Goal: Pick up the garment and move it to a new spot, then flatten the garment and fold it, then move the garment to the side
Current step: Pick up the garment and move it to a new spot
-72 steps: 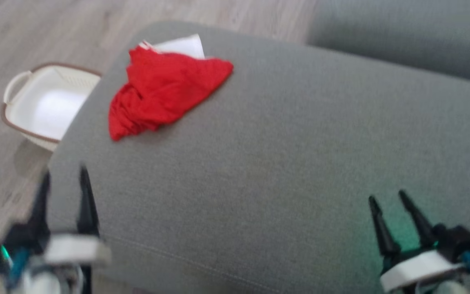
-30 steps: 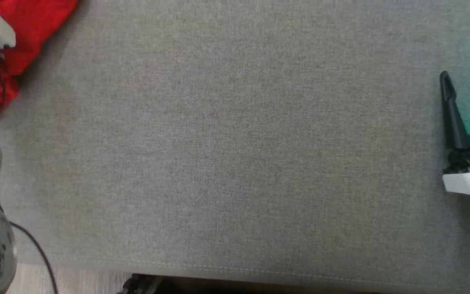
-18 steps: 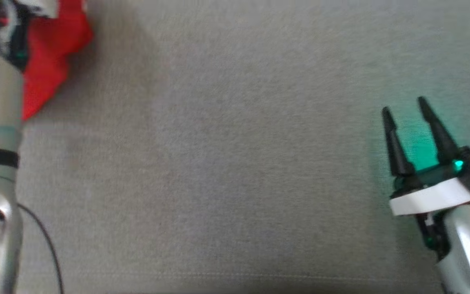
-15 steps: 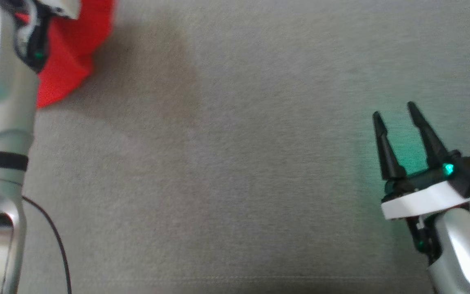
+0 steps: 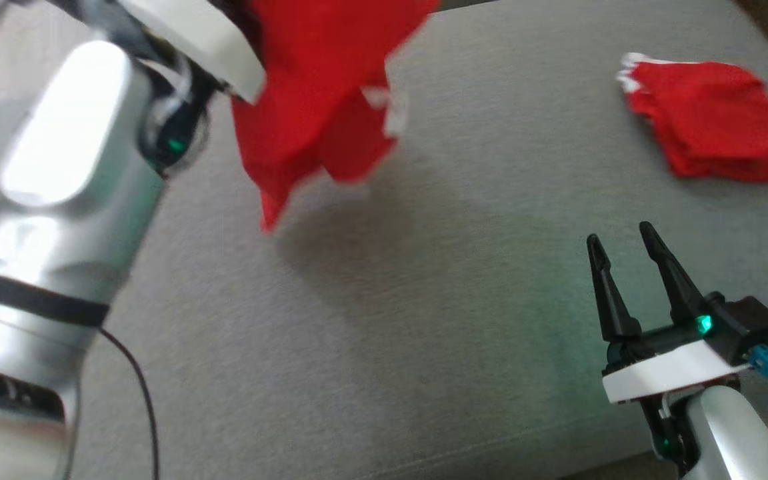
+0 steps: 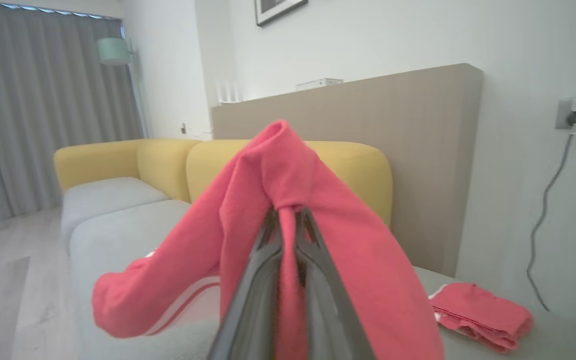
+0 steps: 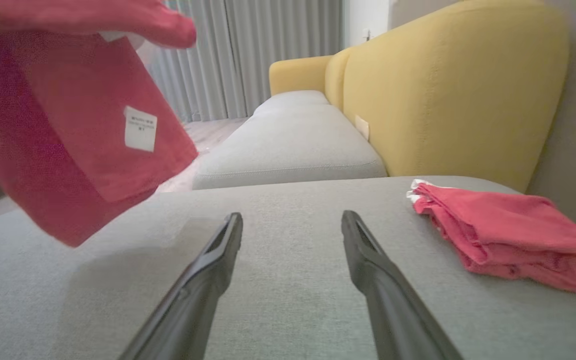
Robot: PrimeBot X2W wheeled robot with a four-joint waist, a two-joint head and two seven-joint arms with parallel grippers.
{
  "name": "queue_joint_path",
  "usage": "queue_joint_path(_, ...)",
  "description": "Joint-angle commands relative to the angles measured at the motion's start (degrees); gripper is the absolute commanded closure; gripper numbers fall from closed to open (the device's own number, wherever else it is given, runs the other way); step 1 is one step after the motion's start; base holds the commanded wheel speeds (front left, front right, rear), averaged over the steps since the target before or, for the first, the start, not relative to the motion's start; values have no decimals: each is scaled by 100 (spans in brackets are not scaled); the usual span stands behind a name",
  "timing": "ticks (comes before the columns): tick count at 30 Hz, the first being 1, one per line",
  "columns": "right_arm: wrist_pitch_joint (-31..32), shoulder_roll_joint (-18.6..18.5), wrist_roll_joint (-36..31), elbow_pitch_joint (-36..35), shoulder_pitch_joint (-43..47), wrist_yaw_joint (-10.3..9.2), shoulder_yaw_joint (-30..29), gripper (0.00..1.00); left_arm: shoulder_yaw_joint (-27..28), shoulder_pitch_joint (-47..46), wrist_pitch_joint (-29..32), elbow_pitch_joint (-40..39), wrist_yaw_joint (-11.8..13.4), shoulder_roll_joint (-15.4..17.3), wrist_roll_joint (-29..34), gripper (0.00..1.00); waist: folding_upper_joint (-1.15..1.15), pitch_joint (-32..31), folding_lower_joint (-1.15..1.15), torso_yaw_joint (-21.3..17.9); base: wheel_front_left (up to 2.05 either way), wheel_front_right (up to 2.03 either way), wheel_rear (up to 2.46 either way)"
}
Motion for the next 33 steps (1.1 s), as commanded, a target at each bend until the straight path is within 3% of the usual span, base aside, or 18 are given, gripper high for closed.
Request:
queue_joint_path(1, 3, 16, -9, -193, -20, -5, 91, 0, 135, -178, -2, -154, 8, 136, -55, 100, 0, -105, 0, -230, 0, 0, 0)
queue_joint_path(7, 3, 91, -13, -198, -67, -5, 236, 0, -452, 480, -91, 164, 8, -47, -490, 100, 0, 181, 0, -412, 0, 0, 0)
queue_joint_path(14, 2, 82, 6, -195, -174, -5, 379, 0, -860, 1348, -139, 1369, 8, -370, -890, 100, 0, 402, 0, -418, 0, 0, 0)
queue_joint_path(15, 2, 80, 6, -187, -183, -5, 391, 0, -878, 1410, -190, 1554, 8, -395, -887, 85, 0, 410, 0, -395, 0, 0, 0)
queue_joint_path(16, 2, 81, 6, -178, -188, -5, 393, 0, -882, 1455, -254, 1724, 19, -423, -868, 20, 0, 406, 0, -362, 0, 0, 0)
queue_joint_path(17, 2, 83, 4, -167, -184, -5, 386, 0, -863, 1496, -325, 1872, 77, -454, -842, 0, 0, 379, 0, -323, 0, 0, 0)
queue_joint_path(21, 2, 104, -1, -111, -59, -5, 297, 0, -644, 1730, -480, 1887, 499, -530, -536, 0, 0, 119, 0, -73, 0, 0, 0)
queue_joint_path(27, 2, 192, -12, 58, 324, -5, 96, 0, 643, 3193, -488, -106, 1344, -393, 539, 0, 0, -557, 0, 520, 0, 0, 0)
queue_joint_path(29, 2, 232, -24, 110, 461, -5, 28, 0, 1081, 3829, -488, -767, 1477, -414, 850, 0, 0, -736, 0, 715, 0, 0, 0)
queue_joint_path(33, 2, 335, -94, 170, 604, -5, -112, 0, 1869, 4914, -489, -1839, 1506, -510, 1394, 0, 0, -941, 0, 1029, 0, 0, 0)
